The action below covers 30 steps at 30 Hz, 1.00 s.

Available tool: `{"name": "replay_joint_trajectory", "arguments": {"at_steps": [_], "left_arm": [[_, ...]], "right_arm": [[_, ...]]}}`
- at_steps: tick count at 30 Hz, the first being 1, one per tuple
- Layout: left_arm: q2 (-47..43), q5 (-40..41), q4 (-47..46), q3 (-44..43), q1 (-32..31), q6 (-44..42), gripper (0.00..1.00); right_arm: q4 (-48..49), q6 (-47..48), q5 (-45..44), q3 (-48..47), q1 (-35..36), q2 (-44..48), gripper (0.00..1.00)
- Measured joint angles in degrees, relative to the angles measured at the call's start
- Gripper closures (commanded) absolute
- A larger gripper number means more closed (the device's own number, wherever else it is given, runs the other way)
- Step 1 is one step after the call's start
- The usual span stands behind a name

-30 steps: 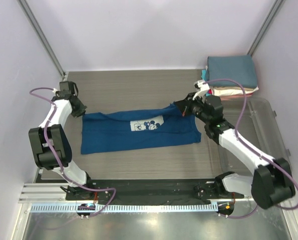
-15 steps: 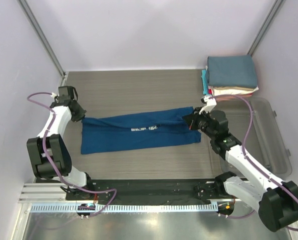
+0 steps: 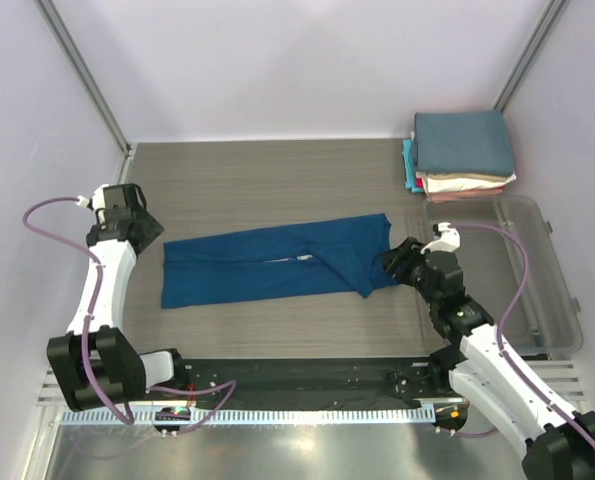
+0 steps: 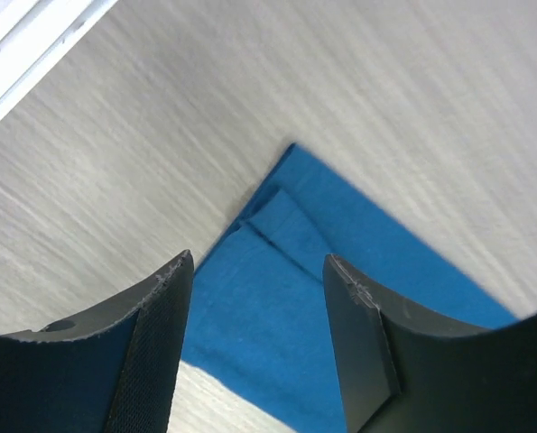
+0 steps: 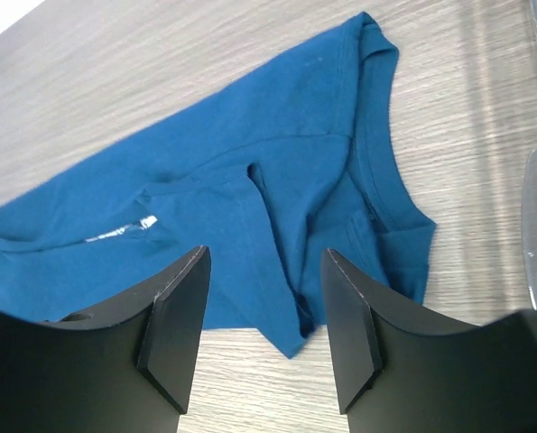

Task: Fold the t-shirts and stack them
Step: Fold the tshirt

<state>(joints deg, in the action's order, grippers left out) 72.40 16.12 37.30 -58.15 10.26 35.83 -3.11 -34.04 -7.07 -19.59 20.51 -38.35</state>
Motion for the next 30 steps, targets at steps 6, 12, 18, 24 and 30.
{"name": "replay_joint_trajectory", "arguments": {"at_steps": [6,12,18,24,30], "left_arm": [[-0.8,-0.8,-2.7,0.3,-3.7,1.2,0.41],[11.1,-2.0,-4.9,-1.6,-17.0,1.3,0.43],[23.7,-4.4,-5.3,-2.4,-21.7,1.8,0.46],[26.6,-4.5,-5.1,-2.0,-21.8,3.8,0.48],[24.0,-5.0,-8.8,1.8,-21.8,5.8,0.5]], "right_arm": [[1.8,-2.2,3.2,-4.5,0.3,-10.1,0.42],[3.5,-4.3,7.7,-15.4,4.0,-32.8,0.41],[-0.1,-7.2,8.0,-24.3,6.1,-48.1,0.36],[-3.5,-8.4,7.7,-33.4,5.9,-58.9,0.34],[-7.5,-7.1,9.3,-51.5,3.8,-72.8,0.34]]}}
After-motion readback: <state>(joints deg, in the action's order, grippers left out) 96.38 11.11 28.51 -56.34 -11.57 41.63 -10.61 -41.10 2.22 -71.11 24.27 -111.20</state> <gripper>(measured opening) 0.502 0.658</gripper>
